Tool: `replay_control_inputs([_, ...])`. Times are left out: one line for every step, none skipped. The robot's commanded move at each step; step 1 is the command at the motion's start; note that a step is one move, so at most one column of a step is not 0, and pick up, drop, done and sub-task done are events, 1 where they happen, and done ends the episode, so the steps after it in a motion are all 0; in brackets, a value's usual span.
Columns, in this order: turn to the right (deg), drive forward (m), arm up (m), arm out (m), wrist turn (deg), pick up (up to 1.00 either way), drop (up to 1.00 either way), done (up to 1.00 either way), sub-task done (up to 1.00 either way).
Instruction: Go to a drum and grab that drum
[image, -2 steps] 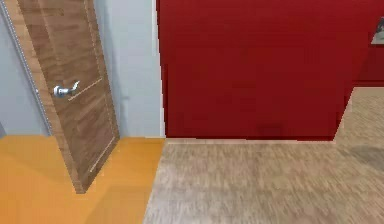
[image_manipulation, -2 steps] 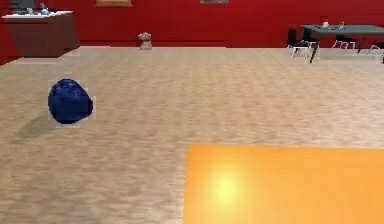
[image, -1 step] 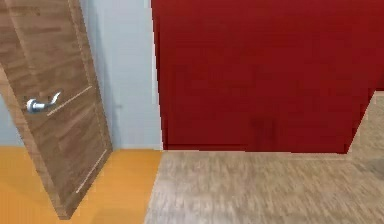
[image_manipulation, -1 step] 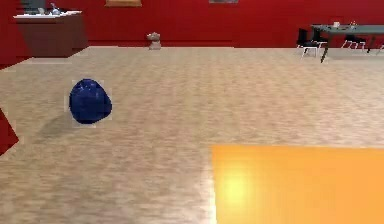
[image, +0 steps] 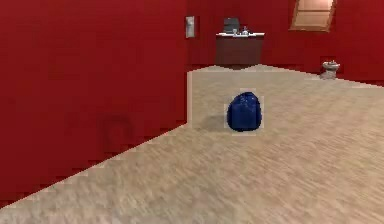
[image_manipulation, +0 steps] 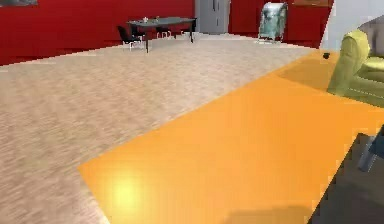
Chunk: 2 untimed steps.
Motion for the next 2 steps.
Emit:
replay_control_inputs([42.0, 0.00, 0.00, 0.00, 0.0, 0.00, 0.00, 0.00, 0.00])
replay_control_inputs([0.0, 0.15, 0.00, 0.00, 0.0, 0.00, 0.00, 0.00, 0.00])
